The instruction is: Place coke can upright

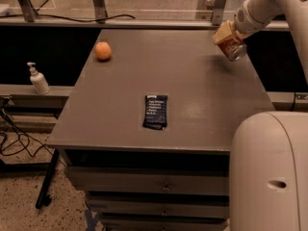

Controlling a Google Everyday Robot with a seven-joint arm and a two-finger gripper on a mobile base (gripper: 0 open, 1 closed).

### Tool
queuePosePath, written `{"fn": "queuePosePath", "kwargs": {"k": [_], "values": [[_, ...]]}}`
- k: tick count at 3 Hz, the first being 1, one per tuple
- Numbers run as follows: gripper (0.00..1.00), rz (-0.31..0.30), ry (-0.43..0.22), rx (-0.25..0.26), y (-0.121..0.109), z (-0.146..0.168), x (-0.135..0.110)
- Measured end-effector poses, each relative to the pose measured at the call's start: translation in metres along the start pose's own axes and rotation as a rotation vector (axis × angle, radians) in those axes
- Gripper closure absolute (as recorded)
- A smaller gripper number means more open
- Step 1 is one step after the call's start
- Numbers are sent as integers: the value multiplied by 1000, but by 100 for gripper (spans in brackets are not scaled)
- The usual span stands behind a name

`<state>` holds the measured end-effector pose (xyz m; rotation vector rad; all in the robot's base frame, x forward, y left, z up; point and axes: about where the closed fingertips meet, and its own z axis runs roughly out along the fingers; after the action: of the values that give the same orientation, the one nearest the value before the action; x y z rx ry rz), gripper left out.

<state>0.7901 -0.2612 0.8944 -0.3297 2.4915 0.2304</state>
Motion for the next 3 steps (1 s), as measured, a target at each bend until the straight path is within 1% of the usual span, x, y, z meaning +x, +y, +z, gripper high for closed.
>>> {"fn": "queuePosePath", "kwargs": {"k": [1,2,3], "values": [[100,33,-108,-141,8,-38,-3],[100,77,-198,-344,23,-65,4],[100,134,-285,-539,42,-85,5]]}}
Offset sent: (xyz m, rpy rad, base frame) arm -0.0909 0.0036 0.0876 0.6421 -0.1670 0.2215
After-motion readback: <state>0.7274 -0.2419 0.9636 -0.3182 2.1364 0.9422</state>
